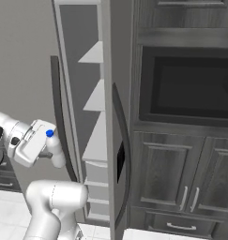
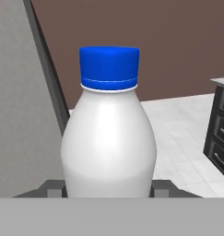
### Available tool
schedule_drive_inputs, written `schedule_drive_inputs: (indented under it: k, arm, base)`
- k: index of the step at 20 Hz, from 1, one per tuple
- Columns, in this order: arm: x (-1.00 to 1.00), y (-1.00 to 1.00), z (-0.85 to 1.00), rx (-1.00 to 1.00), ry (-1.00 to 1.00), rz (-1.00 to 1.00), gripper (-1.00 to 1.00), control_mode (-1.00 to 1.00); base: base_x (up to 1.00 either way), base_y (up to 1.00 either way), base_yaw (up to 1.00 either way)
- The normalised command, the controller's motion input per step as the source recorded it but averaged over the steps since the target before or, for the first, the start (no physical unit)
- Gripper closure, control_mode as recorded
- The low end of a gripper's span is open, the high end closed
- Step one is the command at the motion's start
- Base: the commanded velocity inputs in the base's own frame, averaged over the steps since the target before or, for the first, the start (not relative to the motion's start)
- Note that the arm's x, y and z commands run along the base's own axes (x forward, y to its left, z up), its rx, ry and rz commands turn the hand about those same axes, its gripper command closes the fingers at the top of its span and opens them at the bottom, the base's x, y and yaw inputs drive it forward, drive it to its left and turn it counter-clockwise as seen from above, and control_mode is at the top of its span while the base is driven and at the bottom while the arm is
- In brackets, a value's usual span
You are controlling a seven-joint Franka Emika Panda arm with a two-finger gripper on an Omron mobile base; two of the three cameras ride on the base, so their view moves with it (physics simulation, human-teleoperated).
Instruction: Take the bottled waters from the counter and place them in the freezer to freeze. Close the freezer door after placing the bottles.
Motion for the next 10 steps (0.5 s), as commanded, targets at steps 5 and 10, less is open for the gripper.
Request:
schedule_drive_inputs:
  k: [5, 10]
  arm:
    - [0.00, 0.00, 0.00, 0.00, 0.00, 0.00, 1.00, 1.00]
    - [0.00, 0.00, 0.00, 0.00, 0.00, 0.00, 1.00, 1.00]
  base:
    - [0.39, 0.00, 0.00]
    - [0.33, -0.05, 0.00]
